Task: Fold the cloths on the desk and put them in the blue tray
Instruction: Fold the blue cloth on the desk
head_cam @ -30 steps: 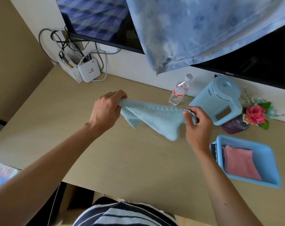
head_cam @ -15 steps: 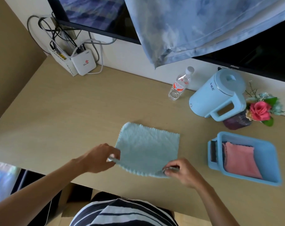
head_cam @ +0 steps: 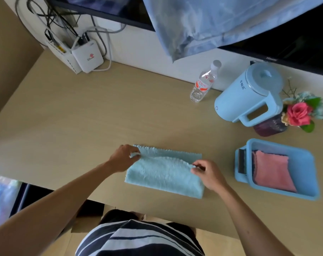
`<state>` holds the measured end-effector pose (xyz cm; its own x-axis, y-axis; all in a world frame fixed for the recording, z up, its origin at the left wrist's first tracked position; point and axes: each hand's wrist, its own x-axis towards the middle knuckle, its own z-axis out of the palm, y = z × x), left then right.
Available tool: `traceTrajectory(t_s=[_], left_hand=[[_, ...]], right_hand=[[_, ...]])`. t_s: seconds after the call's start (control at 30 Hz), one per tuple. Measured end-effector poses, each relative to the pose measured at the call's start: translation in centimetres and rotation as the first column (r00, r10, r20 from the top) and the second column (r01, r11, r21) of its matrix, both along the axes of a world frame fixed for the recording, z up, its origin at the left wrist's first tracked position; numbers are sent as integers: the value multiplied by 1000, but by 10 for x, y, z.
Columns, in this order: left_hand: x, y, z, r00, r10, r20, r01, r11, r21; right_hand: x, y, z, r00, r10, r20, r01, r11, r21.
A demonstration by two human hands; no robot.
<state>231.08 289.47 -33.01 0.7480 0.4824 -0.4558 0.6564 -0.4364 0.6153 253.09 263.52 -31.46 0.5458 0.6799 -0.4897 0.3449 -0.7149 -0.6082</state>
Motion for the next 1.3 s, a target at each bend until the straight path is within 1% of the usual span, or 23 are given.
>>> traceTrajectory(t_s=[0.1,0.27,0.37,0.47,0.5,0.57,0.6,0.63,0.67,0.7,0.77,0.83,0.93,1.03,1.07,1.1,1.13,1.17,1.2,1.23,1.27,1.3], left_hand=[[5,1,-6,997,71,9,-71,997,29],[6,5,-16,994,109,-9,-108,992,71],[9,5,-20,993,120,10,-120,987,104],[12,2,-23,989,145,-10,-142,978,150],[13,0,-24,987,158,-24,-151,972,182],[11,-6,-25,989,144,-25,-128,934,335],[11,-12,-24,995,103,5,-96,902,420],[10,-20,-25,999,35,38,-49,879,474],[11,-31,-25,997,-58,58,21,864,503],[12,-43,-26,986,-155,52,107,850,516],[11,-66,-33,953,-302,-28,275,821,501],[9,-84,-41,928,-340,-153,371,810,454],[10,-92,-46,901,-355,-249,430,804,411],[25,-79,-51,845,-417,-336,531,731,428],[31,-74,-52,829,-420,-370,555,699,450],[38,-69,-51,818,-414,-401,572,664,482],[44,-65,-49,812,-408,-418,582,630,514],[50,-64,-44,809,-422,-410,588,601,541],[53,-65,-38,803,-466,-372,594,572,565],[53,-68,-33,780,-537,-321,608,528,593],[50,-72,-28,736,-615,-283,633,475,611],[43,-77,-25,684,-686,-249,656,429,621]], right_hand=[[6,9,-5,999,-36,30,36,999,16],[11,17,-19,996,-17,86,15,1000,23],[14,21,-25,992,3,128,-3,1000,1],[18,25,-30,985,-33,170,31,999,12],[18,26,-31,977,-52,209,47,998,29],[15,23,-33,925,-55,376,32,997,68],[12,22,-32,886,-33,462,-2,997,76],[8,20,-32,861,14,509,-58,996,71],[2,19,-33,853,84,515,-128,990,51],[-5,17,-35,858,164,487,-198,980,19],[-18,10,-42,867,295,402,-295,953,-64],[-27,-1,-50,857,358,371,-335,934,-127],[-33,-12,-53,833,374,408,-337,928,-161],[-41,-15,-47,809,370,457,-307,929,-209],[-44,-15,-45,817,366,446,-293,929,-226],[-48,-14,-43,841,361,403,-286,929,-236],[-53,-13,-41,879,349,326,-283,930,-233],[-58,-12,-38,917,331,223,-284,934,-218],[-63,-12,-37,943,313,114,-287,937,-200],[-66,-12,-36,949,310,50,-297,939,-175],[-68,-13,-36,947,315,58,-305,941,-145],[-67,-15,-36,938,323,126,-310,944,-110]])
